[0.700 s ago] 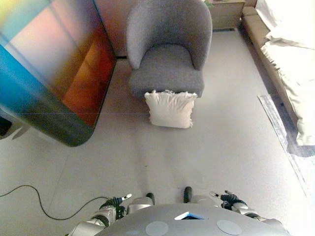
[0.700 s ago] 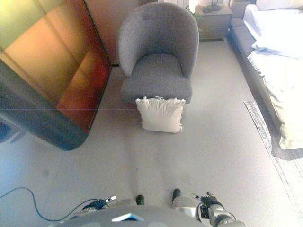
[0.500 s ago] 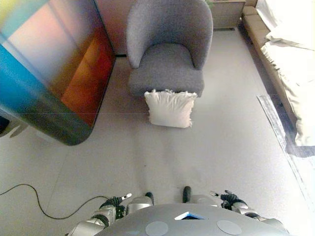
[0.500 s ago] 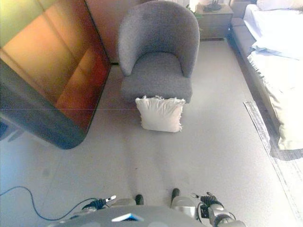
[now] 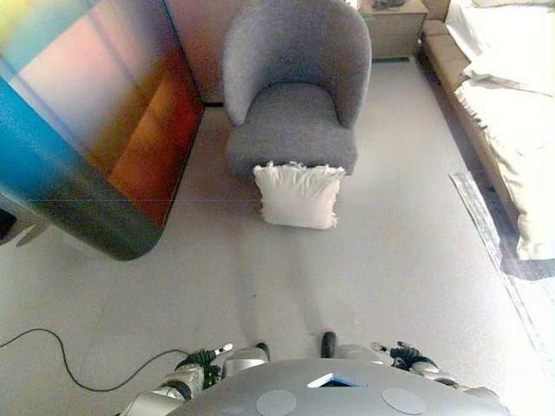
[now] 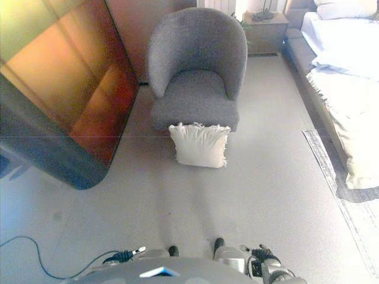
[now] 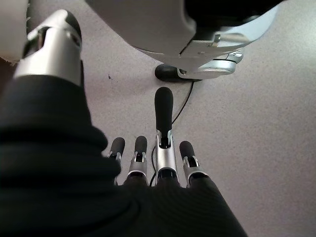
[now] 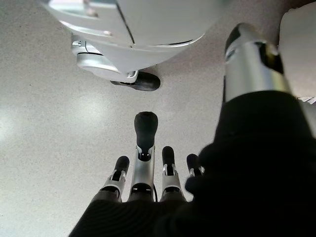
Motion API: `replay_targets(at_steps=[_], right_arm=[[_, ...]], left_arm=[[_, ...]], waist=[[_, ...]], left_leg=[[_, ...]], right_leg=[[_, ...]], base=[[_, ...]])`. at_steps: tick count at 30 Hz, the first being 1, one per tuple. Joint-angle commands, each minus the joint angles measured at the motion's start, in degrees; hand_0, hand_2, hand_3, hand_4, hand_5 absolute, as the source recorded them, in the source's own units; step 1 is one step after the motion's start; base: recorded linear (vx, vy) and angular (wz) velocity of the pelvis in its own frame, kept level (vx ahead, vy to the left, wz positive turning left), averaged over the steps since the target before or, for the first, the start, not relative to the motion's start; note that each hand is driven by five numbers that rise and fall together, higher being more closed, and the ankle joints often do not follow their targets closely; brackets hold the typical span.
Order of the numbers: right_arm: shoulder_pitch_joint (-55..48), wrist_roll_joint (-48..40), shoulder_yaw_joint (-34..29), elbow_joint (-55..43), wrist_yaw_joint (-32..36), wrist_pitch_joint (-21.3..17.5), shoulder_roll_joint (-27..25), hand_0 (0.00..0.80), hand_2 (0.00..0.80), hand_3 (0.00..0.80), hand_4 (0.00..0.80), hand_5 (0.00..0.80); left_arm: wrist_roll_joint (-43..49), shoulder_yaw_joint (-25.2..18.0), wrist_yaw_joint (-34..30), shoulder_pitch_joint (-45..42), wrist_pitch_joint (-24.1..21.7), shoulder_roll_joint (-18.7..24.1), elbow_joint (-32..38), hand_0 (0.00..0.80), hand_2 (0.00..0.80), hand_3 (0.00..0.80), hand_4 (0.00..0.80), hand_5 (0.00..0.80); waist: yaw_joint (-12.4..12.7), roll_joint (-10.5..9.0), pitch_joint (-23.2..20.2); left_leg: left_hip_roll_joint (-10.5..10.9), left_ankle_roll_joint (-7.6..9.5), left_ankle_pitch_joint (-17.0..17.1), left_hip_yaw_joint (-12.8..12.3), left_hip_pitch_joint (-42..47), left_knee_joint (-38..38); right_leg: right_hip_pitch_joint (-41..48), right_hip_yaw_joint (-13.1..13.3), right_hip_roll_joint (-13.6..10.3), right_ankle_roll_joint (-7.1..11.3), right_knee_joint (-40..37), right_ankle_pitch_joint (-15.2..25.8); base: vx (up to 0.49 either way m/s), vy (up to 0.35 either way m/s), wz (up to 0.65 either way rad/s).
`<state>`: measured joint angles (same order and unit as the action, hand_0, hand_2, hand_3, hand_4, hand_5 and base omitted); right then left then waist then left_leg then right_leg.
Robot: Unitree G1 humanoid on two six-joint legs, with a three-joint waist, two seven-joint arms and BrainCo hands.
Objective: Pick up the cushion and take it to the sofa
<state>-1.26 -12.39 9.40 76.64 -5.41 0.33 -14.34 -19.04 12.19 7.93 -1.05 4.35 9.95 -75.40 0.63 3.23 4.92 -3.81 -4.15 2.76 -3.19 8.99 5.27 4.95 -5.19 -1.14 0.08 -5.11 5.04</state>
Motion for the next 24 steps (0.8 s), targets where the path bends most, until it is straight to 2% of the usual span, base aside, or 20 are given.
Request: replay_targets(at_steps=[1,6,9,11,13,16,18,21,23,24], right_arm=[[4.36,1.44,0.79,3.85,0.31,-0.47,1.06,0.000,0.000,0.000,0.000,0.000],[4.12,1.31,0.92,3.95,0.34,-0.70,1.26,0.000,0.000,0.000,0.000,0.000],[4.18,1.32,0.95,3.91,0.11,-0.65,1.27,0.000,0.000,0.000,0.000,0.000],[4.21,2.27,1.08,3.12,0.43,-0.32,1.06,0.000,0.000,0.000,0.000,0.000],[4.50,2.61,1.72,1.65,-0.04,0.53,0.93,0.000,0.000,0.000,0.000,0.000],[5.33,1.15,2.69,-0.33,-1.14,1.58,0.39,0.000,0.000,0.000,0.000,0.000],[5.99,1.55,2.38,-0.32,-0.88,1.51,-0.04,0.000,0.000,0.000,0.000,0.000],[6.81,3.09,1.87,0.45,-0.56,1.09,-0.49,0.000,0.000,0.000,0.000,0.000],[7.19,2.35,1.75,0.58,-0.75,1.17,-0.69,0.000,0.000,0.000,0.000,0.000],[7.29,2.14,1.63,0.56,-0.71,1.26,-0.84,0.000,0.000,0.000,0.000,0.000]], left_arm=[[1.32,-1.57,1.05,3.02,-0.24,0.52,-3.20,0.000,0.000,0.000,0.000,0.000],[1.45,-1.66,1.48,3.12,0.13,0.51,-3.30,0.000,0.000,0.000,0.000,0.000],[1.79,-2.01,1.44,3.00,0.14,0.61,-3.45,0.000,0.000,0.000,0.000,0.000],[1.80,-2.68,1.40,3.01,-0.33,0.58,-3.36,0.000,0.000,0.000,0.000,0.000],[1.20,-2.99,1.31,3.29,-0.66,0.52,-2.96,0.000,0.000,0.000,0.000,0.000],[-0.15,-3.11,0.46,3.39,-1.27,0.07,-2.51,0.000,0.000,0.000,0.000,0.000],[-0.90,-3.19,-0.23,3.39,-1.37,-0.07,-2.34,0.000,0.000,0.000,0.000,0.000],[-2.29,-4.25,-0.02,3.03,-2.55,0.04,-2.18,0.000,0.000,0.000,0.000,0.000],[-2.47,-4.36,0.02,2.58,-3.20,0.37,-1.93,0.000,0.000,0.000,0.000,0.000],[-2.28,-4.30,-0.17,2.40,-3.23,0.54,-1.82,0.000,0.000,0.000,0.000,0.000]], waist=[[-1.10,-3.21,0.85],[-1.17,-3.23,1.01],[-1.23,-3.47,1.22],[-1.28,-4.65,1.95],[-1.31,-6.10,2.94],[-0.85,-6.93,5.10],[-0.03,-6.36,6.31],[2.78,-4.08,7.89],[4.62,-2.33,8.18],[5.46,-1.97,8.35]], left_leg=[[5.10,4.18,-7.13,-1.55,-0.48,-1.84],[4.85,4.17,-7.40,-1.09,-0.43,-2.62],[4.68,4.06,-8.55,-0.74,-1.15,-6.11],[4.95,4.04,-11.38,-1.43,-3.77,-14.63],[5.43,4.74,-14.60,-2.66,-7.70,-23.99],[6.33,4.83,-12.21,-1.84,-16.96,-40.84],[6.35,4.45,-9.61,-1.18,-21.11,-43.19],[5.62,3.10,-2.98,1.01,-24.19,-33.10],[3.66,1.36,2.31,0.55,-26.57,-24.60],[3.12,0.78,4.08,-0.14,-27.35,-20.89]], right_leg=[[1.65,0.64,-1.67,3.69,3.74,-7.67],[1.86,0.84,-1.12,3.11,4.58,-8.49],[1.48,0.97,-1.01,2.32,5.83,-9.07],[0.38,0.47,-2.04,1.38,8.08,-9.47],[-1.50,0.01,-3.28,0.04,10.87,-10.39],[-4.27,1.18,-3.81,-1.90,15.21,-10.90],[-4.01,2.79,-3.03,-2.03,16.47,-11.79],[-0.62,5.42,0.00,-1.72,16.64,-15.12],[2.69,6.53,2.23,-1.79,16.15,-17.32],[4.68,7.14,2.58,-1.72,16.02,-18.50]], base=[[0.064,-0.065,0.00],[0.053,-0.077,0.01],[0.049,-0.096,0.01],[0.017,-0.122,0.00],[-0.037,-0.109,-0.02],[-0.064,-0.074,0.03],[0.050,-0.025,-0.11],[0.270,0.018,-0.51],[0.424,0.027,-0.30],[0.562,0.054,0.41]])
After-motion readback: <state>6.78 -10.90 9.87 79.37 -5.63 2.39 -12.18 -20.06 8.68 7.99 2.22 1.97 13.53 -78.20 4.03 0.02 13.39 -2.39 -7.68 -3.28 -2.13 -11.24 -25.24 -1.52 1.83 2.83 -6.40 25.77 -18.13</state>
